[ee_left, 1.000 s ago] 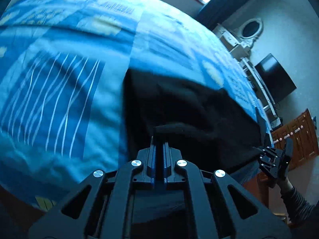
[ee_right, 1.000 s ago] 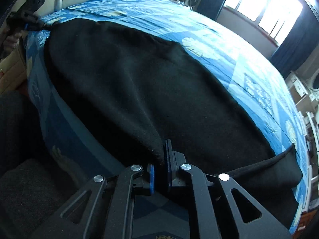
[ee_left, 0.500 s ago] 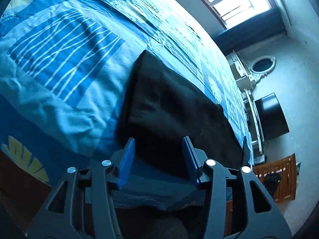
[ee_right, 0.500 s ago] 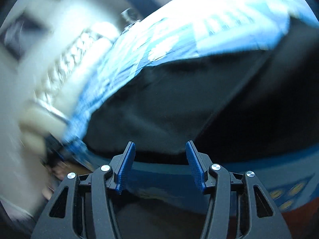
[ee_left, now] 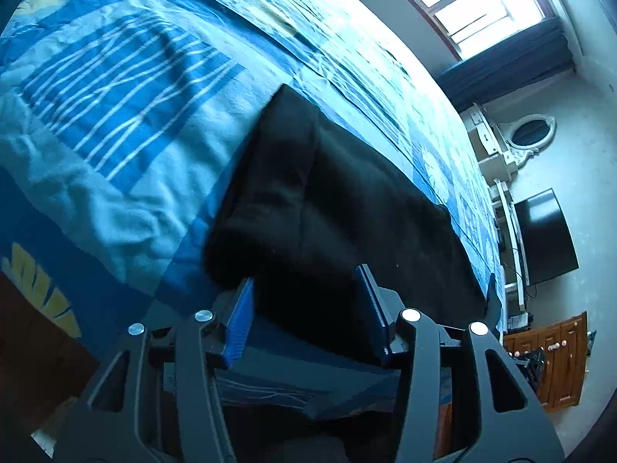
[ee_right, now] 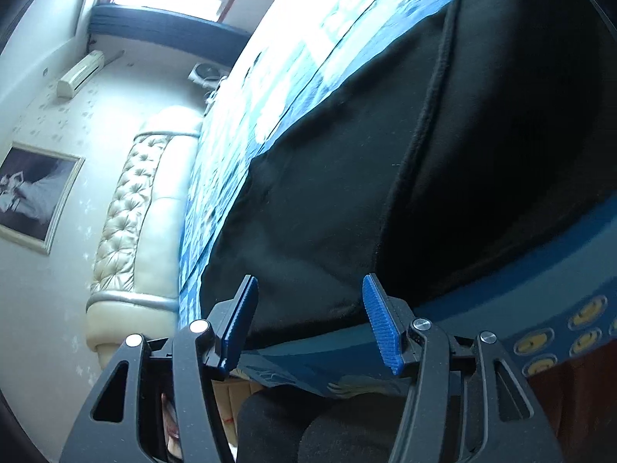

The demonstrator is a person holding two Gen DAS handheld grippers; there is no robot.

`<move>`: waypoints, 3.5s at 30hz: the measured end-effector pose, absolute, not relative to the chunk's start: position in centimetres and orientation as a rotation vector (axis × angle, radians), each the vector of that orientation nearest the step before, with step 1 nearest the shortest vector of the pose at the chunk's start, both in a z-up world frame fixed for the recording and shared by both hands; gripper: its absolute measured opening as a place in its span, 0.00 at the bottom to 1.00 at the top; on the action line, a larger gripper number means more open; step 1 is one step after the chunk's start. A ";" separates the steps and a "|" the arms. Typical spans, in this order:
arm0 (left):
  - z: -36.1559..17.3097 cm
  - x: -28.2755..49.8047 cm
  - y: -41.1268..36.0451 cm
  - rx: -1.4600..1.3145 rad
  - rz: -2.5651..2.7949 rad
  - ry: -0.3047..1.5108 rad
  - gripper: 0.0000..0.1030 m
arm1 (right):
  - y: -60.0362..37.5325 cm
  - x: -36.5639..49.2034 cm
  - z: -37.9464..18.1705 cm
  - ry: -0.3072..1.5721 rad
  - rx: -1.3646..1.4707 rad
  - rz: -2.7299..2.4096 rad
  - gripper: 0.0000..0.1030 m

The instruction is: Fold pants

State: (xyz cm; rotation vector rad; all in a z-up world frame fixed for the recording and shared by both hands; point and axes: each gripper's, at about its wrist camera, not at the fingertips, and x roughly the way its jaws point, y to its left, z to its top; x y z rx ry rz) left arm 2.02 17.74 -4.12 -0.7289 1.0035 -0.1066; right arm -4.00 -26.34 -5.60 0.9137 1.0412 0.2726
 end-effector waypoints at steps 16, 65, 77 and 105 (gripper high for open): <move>-4.0 2.5 17.7 -0.729 -0.054 1.011 0.37 | -26.8 -2.3 -6.5 1.077 0.811 0.148 0.26; -3.6 6.3 9.7 -0.283 0.117 1.008 0.86 | -50.0 16.6 -2.1 1.035 0.371 -0.487 0.09; -3.6 5.8 9.2 -0.287 0.163 1.003 0.87 | -58.8 -5.9 2.8 0.647 0.724 -0.393 0.09; -4.1 6.1 8.1 -0.251 0.226 1.005 0.93 | -62.8 -12.9 -6.4 0.586 1.086 -0.359 0.03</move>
